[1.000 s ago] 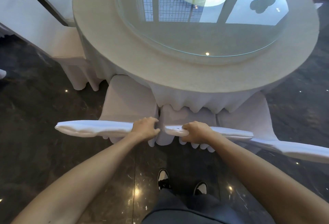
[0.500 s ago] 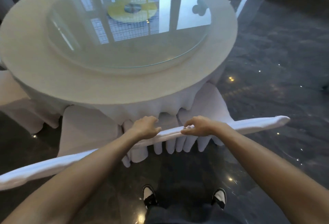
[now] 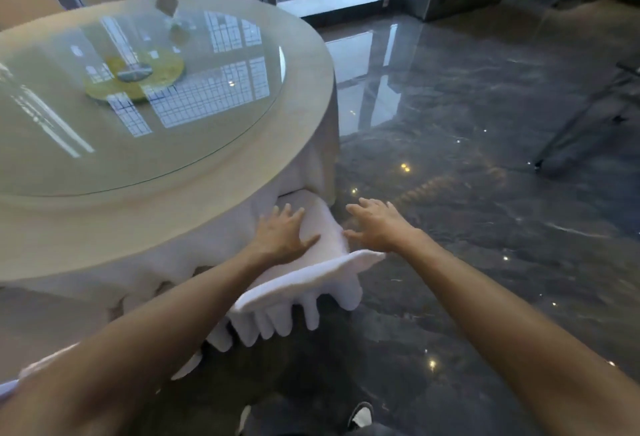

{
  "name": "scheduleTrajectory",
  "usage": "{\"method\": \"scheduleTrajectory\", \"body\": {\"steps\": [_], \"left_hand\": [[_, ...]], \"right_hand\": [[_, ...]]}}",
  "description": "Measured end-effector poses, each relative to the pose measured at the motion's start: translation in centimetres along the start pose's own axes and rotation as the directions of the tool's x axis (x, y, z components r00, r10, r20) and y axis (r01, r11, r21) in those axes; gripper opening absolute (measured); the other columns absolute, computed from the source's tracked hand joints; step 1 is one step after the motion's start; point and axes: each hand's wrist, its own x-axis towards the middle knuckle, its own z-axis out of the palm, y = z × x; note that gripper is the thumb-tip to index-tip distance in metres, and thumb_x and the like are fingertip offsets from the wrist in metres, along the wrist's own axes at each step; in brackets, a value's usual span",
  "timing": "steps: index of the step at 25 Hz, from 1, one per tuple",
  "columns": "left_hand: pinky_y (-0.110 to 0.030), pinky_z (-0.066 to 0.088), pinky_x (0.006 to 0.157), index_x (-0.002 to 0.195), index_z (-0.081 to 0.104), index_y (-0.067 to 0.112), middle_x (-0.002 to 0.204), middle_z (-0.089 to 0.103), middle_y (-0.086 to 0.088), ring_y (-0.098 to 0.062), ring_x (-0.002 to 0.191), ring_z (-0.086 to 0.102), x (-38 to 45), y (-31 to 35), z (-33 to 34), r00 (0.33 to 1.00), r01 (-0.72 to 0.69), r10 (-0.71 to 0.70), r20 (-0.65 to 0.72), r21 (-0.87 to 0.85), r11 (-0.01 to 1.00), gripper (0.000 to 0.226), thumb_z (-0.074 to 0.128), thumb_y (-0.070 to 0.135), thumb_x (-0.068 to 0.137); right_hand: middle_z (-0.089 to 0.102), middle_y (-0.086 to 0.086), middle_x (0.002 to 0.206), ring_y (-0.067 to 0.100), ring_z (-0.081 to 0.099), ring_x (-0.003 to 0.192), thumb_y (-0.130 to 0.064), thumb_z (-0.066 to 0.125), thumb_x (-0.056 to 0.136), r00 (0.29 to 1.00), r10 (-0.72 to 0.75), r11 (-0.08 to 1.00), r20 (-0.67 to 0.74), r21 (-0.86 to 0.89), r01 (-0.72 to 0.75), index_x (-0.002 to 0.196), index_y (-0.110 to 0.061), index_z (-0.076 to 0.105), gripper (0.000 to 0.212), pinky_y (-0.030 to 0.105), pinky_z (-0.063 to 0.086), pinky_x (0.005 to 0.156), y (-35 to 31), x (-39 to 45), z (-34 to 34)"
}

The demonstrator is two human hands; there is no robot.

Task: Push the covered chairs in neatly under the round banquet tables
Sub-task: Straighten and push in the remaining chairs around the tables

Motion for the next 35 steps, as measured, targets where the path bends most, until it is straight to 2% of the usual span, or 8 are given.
{"method": "scheduleTrajectory", "body": {"steps": [3,7,12,17,22,27,32,35], "left_hand": [[-0.058,0.017,0.116,0.153,0.023,0.024,0.161,0.020,-0.013,-0.036,0.147,0.016,4.4,6.5,-0.4,0.998,-0.031,0.032,-0.060,0.013,0.999,0.086,0.033,0.076,0.086],[-0.057,0.017,0.117,0.154,0.022,0.024,0.161,0.020,-0.015,-0.036,0.147,0.016,10.7,11.9,-0.1,0.993,-0.055,0.059,-0.098,0.047,0.997,0.084,0.036,0.072,0.087],[-0.051,0.027,0.113,0.152,0.030,0.029,0.158,0.028,-0.014,-0.033,0.142,0.030,21.9,16.6,1.7,0.995,-0.016,0.015,-0.095,-0.006,1.000,0.077,0.043,0.069,0.088],[-0.041,0.047,0.091,0.142,0.045,0.031,0.142,0.050,-0.005,-0.026,0.120,0.056,36.2,20.2,2.0,0.995,0.072,-0.061,0.073,-0.152,0.986,0.070,0.045,0.069,0.084],[-0.039,0.047,0.090,0.121,0.061,0.026,0.124,0.063,0.001,-0.021,0.114,0.059,47.3,21.0,-2.0,0.965,0.156,-0.115,0.236,-0.165,0.974,0.058,0.051,0.064,0.079],[-0.038,0.047,0.091,0.127,0.059,0.027,0.129,0.062,0.001,-0.022,0.118,0.057,60.2,22.2,-5.5,0.944,0.196,-0.139,0.301,-0.171,0.965,0.060,0.053,0.063,0.079],[-0.039,0.047,0.094,0.131,0.055,0.026,0.131,0.060,0.002,-0.022,0.120,0.056,75.4,22.7,-10.4,0.938,0.261,-0.218,0.269,-0.139,0.955,0.061,0.054,0.062,0.081],[-0.043,0.044,0.100,0.136,0.050,0.022,0.137,0.054,-0.005,-0.025,0.124,0.051,84.0,22.4,-14.8,0.948,0.302,-0.286,0.138,-0.120,0.946,0.069,0.052,0.065,0.082]], "right_hand": [[0.023,0.014,0.158,0.033,0.021,0.144,-0.056,0.049,0.090,0.985,0.020,0.999,-0.171,0.031,-0.015,0.149,-0.024,0.028,0.070,0.059,0.017,0.114,6.8,0.5,-0.8],[0.020,0.011,0.160,0.033,0.017,0.145,-0.054,0.052,0.090,0.974,0.053,0.998,-0.220,0.024,-0.049,0.151,-0.021,0.027,0.074,0.061,0.018,0.114,13.6,2.8,-0.6],[0.018,0.008,0.161,0.031,0.016,0.146,-0.058,0.050,0.087,0.994,0.079,0.997,-0.072,0.002,-0.079,0.152,-0.026,0.024,0.078,0.059,0.015,0.114,22.8,9.6,-0.7],[0.020,0.007,0.160,0.029,0.020,0.144,-0.060,0.047,0.088,0.985,0.102,0.994,0.136,0.012,-0.105,0.150,-0.029,0.025,0.073,0.055,0.016,0.115,33.6,20.9,-4.5],[0.038,0.004,0.150,0.030,0.039,0.132,-0.060,0.048,0.085,0.958,0.073,0.997,0.277,0.019,-0.081,0.147,-0.027,0.033,0.072,0.047,0.035,0.106,40.2,30.8,-10.6],[0.048,0.003,0.144,0.027,0.045,0.129,-0.063,0.050,0.081,0.927,-0.006,1.000,0.374,0.025,-0.003,0.141,-0.026,0.043,0.071,0.045,0.040,0.103,47.6,43.3,-14.8],[0.051,0.002,0.143,0.027,0.047,0.128,-0.063,0.052,0.081,0.907,-0.099,0.994,0.409,0.005,0.106,0.141,-0.028,0.044,0.070,0.042,0.042,0.102,55.8,58.6,-19.8],[0.051,0.005,0.141,0.030,0.047,0.127,-0.064,0.051,0.080,0.903,-0.185,0.975,0.387,-0.040,0.217,0.139,-0.026,0.044,0.071,0.045,0.041,0.102,59.3,68.0,-25.0]]}}
